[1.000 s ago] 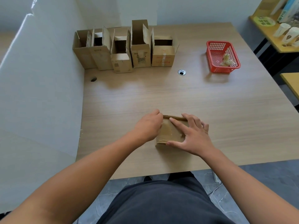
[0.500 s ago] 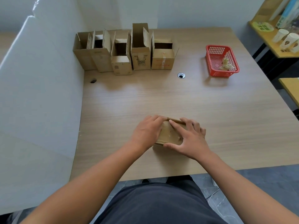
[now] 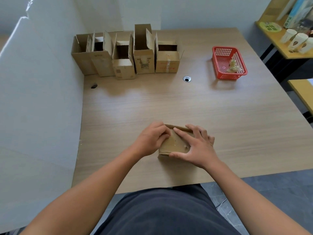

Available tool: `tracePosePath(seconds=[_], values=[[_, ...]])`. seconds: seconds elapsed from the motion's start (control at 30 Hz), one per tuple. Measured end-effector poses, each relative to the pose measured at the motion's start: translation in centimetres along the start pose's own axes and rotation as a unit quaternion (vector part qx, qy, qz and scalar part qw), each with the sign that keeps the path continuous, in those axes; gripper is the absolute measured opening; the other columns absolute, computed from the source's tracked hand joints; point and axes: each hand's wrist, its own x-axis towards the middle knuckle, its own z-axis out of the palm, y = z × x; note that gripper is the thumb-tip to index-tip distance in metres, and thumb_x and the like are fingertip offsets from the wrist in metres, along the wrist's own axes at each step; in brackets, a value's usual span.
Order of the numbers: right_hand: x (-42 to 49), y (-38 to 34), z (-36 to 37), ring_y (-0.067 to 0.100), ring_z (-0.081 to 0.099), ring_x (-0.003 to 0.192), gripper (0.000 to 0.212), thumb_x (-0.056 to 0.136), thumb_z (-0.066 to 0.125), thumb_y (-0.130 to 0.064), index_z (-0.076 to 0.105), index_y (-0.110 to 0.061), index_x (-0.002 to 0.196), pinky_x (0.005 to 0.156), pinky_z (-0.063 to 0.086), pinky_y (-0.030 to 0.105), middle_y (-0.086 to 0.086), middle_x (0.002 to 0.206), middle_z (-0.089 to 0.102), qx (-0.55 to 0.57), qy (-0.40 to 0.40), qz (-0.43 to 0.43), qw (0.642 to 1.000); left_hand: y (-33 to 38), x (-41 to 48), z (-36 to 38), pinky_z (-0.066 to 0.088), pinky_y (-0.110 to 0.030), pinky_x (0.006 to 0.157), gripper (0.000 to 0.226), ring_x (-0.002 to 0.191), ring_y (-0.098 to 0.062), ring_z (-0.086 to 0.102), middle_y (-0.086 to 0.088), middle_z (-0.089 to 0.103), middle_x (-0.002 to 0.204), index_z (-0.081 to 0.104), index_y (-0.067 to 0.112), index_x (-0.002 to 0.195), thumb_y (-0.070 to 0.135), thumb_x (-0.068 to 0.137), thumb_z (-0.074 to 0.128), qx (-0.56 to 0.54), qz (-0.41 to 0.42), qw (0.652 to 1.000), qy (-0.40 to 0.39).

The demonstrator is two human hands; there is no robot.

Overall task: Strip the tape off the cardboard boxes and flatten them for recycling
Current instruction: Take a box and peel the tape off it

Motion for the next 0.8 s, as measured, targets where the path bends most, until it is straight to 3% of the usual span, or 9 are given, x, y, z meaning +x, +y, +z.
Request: tracePosePath(seconds=[0.1, 0.17, 0.23, 0.3, 0.4, 0.53, 0.7, 0.8], values=[[0.2, -0.2, -0.1, 0.014, 0.013, 0.144, 0.100, 0.054, 0.032, -0.111, 0.015, -0.073, 0.145, 0.097, 0.018, 0.038, -0.020, 0.154, 0.021, 0.003, -0.002, -0.005, 1.000, -0.7, -0.4, -0.5, 0.038, -0.014, 0.081, 0.008, 0.087, 0.002, 0.050, 0.005, 0.061, 0.091, 0.070, 0.009, 0.097, 0.003, 0.095, 0.065, -0.064, -0.013, 0.998, -0.023], [0.4, -0.4, -0.2, 0.015, 0.013, 0.143, 0.101, 0.055, 0.032, -0.110, 0.018, -0.071, 0.147, 0.099, 0.019, 0.039, -0.018, 0.154, 0.022, 0.000, -0.004, -0.006, 1.000, -0.6, -0.3, -0.6, 0.037, -0.014, 0.077, 0.008, 0.086, 0.006, 0.051, 0.008, 0.061, 0.090, 0.069, 0.012, 0.098, 0.006, 0.095, 0.065, -0.075, -0.034, 0.996, -0.028], [0.5, -0.6, -0.2, 0.015, 0.013, 0.143, 0.102, 0.056, 0.032, -0.110, 0.020, -0.068, 0.149, 0.101, 0.020, 0.041, -0.017, 0.154, 0.022, -0.002, -0.002, -0.007, 1.000, -0.4, -0.1, -0.5, 0.039, -0.020, 0.078, 0.012, 0.085, 0.001, 0.052, 0.006, 0.060, 0.090, 0.070, 0.014, 0.107, 0.012, 0.094, 0.068, -0.061, -0.040, 0.997, -0.028], [0.6, -0.7, -0.1, 0.016, 0.013, 0.143, 0.102, 0.057, 0.032, -0.109, 0.021, -0.066, 0.150, 0.102, 0.022, 0.042, -0.016, 0.155, 0.022, -0.001, -0.002, -0.008, 1.000, -0.2, -0.2, -0.2, 0.040, -0.025, 0.089, 0.029, 0.093, -0.010, 0.051, 0.006, 0.057, 0.094, 0.069, 0.017, 0.121, 0.019, 0.093, 0.072, -0.032, -0.048, 0.998, -0.039], [0.6, -0.8, -0.1, 0.017, 0.012, 0.144, 0.100, 0.059, 0.032, -0.108, 0.019, -0.067, 0.150, 0.103, 0.022, 0.043, -0.016, 0.156, 0.019, -0.005, -0.002, -0.009, 1.000, 0.6, -0.5, 0.6, 0.044, -0.035, 0.095, 0.018, 0.100, -0.022, 0.053, 0.000, 0.059, 0.095, 0.079, 0.016, 0.108, 0.017, 0.089, 0.076, -0.044, -0.083, 0.995, 0.024], [0.3, -0.6, 0.2, 0.017, 0.012, 0.145, 0.099, 0.060, 0.033, -0.107, 0.017, -0.069, 0.149, 0.105, 0.024, 0.045, -0.018, 0.158, 0.017, -0.002, 0.002, -0.004, 1.000, 1.1, -0.9, 1.4, 0.044, -0.037, 0.095, 0.004, 0.101, -0.023, 0.052, -0.001, 0.059, 0.093, 0.080, 0.014, 0.091, 0.013, 0.088, 0.077, -0.082, -0.106, 0.988, 0.077], [0.4, -0.7, 0.0, 0.017, 0.011, 0.146, 0.100, 0.060, 0.035, -0.107, 0.019, -0.067, 0.150, 0.107, 0.026, 0.047, -0.017, 0.157, 0.019, 0.000, -0.014, 0.002, 1.000, -0.4, -2.8, 1.2, 0.038, -0.034, 0.108, 0.012, 0.121, -0.019, 0.047, 0.003, 0.050, 0.115, 0.072, 0.024, 0.094, 0.013, 0.097, 0.068, -0.257, -0.148, 0.955, -0.007], [0.6, -0.9, -0.4, 0.017, 0.011, 0.146, 0.099, 0.060, 0.034, -0.106, 0.020, -0.066, 0.150, 0.109, 0.027, 0.049, -0.016, 0.157, 0.020, -0.002, -0.022, 0.015, 1.000, -0.8, -3.5, 0.5, 0.044, -0.030, 0.104, 0.012, 0.114, -0.007, 0.053, 0.002, 0.049, 0.120, 0.069, 0.018, 0.097, 0.013, 0.102, 0.059, -0.350, -0.150, 0.925, -0.011]])
